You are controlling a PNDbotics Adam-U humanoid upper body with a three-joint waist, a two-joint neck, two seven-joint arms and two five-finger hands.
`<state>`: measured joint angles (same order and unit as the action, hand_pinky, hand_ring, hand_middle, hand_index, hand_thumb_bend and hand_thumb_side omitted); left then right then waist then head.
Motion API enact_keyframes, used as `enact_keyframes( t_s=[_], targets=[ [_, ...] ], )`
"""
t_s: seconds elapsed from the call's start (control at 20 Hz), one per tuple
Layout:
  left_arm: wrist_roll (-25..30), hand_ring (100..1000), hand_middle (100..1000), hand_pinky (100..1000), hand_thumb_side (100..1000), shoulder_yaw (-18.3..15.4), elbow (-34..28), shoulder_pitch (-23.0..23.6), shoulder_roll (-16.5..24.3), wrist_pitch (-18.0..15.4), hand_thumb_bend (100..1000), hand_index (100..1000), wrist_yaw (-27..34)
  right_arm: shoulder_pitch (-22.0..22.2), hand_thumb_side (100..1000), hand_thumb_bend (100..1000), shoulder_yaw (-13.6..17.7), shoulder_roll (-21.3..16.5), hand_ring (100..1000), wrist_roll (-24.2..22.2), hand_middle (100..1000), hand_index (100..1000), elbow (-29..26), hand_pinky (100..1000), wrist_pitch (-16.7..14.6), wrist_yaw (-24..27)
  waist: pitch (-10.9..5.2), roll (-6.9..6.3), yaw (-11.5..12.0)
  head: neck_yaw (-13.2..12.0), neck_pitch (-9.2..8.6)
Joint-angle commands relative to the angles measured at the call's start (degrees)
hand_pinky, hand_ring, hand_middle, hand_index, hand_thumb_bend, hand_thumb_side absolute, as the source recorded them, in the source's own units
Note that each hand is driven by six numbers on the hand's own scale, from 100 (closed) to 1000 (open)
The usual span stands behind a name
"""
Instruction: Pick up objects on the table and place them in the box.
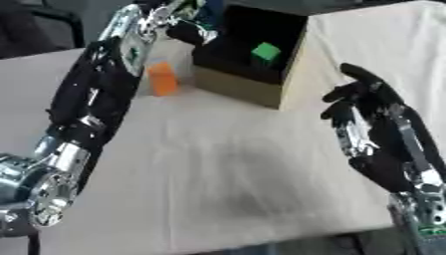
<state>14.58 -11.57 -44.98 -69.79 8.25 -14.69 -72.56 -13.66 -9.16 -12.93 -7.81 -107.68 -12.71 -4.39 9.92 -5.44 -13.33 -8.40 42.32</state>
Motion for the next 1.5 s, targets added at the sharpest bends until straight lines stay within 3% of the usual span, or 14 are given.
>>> enact_keyframes(
  t_s=[0.05, 0.4, 0.75, 1.5],
  targets=[
    [3.05, 649, 710, 725, 423, -1.03, -1.03, -1.46, 3.52, 0.01, 414, 870, 0.87, -0.39, 512, 100, 0.51, -0.24, 540, 0.35, 599, 920, -0.39, 910, 0.04, 0.03, -1.14, 0.67, 0.30, 0.52, 0.30],
    [6.25, 636, 707, 719, 451, -2.85, 2.69, -0.20, 6.17, 2.29, 448, 866, -1.96, -0.14, 511, 100, 0.72, -0.14, 540, 0.53, 599, 920, -0.27, 910, 0.06, -0.03, -1.42, 1.07, 1.36, 1.03, 0.27],
    [10.29, 633, 699, 714, 480, -2.59, 7.86, 0.29, 6.69, 0.79, 501, 861, -6.29, -0.02, 511, 100, 0.77, -0.10, 539, 0.53, 599, 920, -0.20, 910, 0.05, -0.06, -1.42, 1.28, 1.97, 1.20, 0.34],
    [10.02, 620, 697, 706, 460, -2.43, 11.43, 1.73, 4.47, 0.74, 522, 854, -13.21, -0.23, 511, 100, 0.73, -0.11, 538, 0.33, 598, 921, -0.20, 912, -0.02, -0.13, -0.54, 1.09, 1.69, 1.35, 0.22]
  ],
)
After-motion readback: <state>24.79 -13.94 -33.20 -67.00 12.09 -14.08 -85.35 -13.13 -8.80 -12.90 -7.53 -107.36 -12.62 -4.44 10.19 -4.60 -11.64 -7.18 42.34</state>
